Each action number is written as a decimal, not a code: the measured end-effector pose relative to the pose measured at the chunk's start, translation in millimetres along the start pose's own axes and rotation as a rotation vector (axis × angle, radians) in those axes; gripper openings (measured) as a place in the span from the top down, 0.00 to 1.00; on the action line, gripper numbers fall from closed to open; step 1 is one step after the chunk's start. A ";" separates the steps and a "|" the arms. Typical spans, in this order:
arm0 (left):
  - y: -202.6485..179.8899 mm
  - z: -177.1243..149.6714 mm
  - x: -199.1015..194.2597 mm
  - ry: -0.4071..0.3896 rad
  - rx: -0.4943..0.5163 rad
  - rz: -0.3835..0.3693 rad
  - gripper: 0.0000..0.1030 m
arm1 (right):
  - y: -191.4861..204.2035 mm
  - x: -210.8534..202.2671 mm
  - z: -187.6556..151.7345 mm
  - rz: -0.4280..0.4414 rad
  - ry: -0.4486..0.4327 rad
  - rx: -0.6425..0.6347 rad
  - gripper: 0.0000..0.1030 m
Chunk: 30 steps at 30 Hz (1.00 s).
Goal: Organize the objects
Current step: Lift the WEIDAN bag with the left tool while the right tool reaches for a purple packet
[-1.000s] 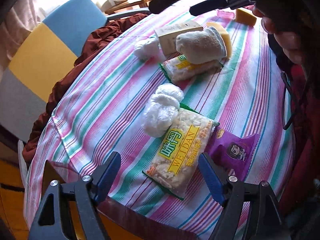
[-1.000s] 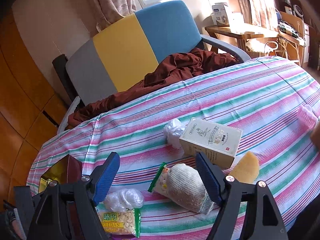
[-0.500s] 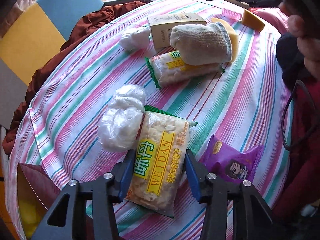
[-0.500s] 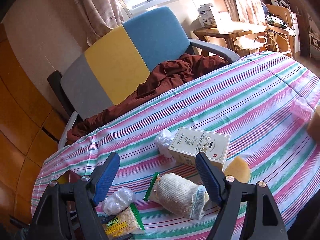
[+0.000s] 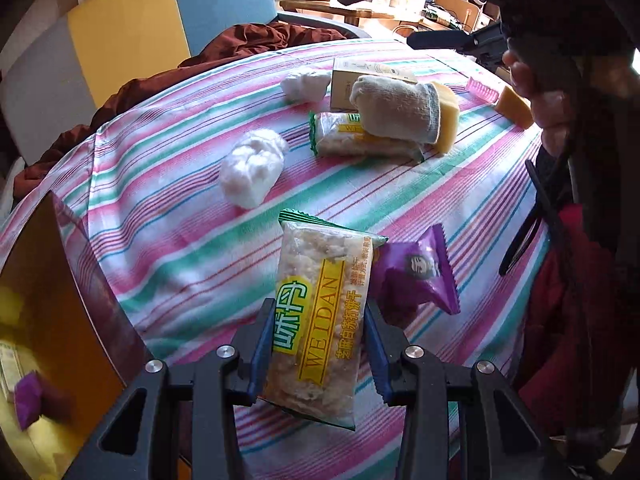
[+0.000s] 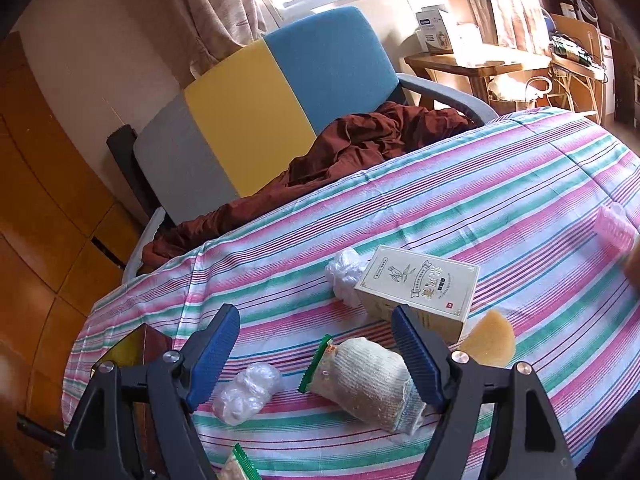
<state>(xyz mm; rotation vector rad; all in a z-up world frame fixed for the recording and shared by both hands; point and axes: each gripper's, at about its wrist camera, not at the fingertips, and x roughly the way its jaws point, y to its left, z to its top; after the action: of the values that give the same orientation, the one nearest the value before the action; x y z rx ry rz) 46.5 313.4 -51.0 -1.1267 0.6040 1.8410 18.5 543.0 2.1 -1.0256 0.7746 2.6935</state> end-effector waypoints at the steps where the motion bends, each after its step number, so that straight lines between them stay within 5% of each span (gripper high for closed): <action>1: -1.4 -4.5 0.8 -0.001 -0.009 0.003 0.59 | 2.1 0.4 -0.9 0.000 0.004 -0.009 0.23; 8: -15.6 -6.4 6.4 -0.042 0.005 0.018 0.59 | 10.9 3.4 -6.1 -0.003 0.025 -0.053 0.23; 15: -16.8 -5.1 9.1 -0.063 0.001 0.023 0.59 | 22.5 -4.4 -16.3 0.059 0.138 -0.139 0.23; 30: -10.2 -24.0 -9.3 -0.111 -0.034 -0.024 0.60 | 55.9 -4.7 -108.6 0.030 0.668 -0.754 0.24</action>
<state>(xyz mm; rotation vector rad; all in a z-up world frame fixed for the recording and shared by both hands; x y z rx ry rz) 68.3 296.6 -53.8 -1.0422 0.4953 1.8858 66.7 439.1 -40.3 -2.1349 -0.2382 2.6921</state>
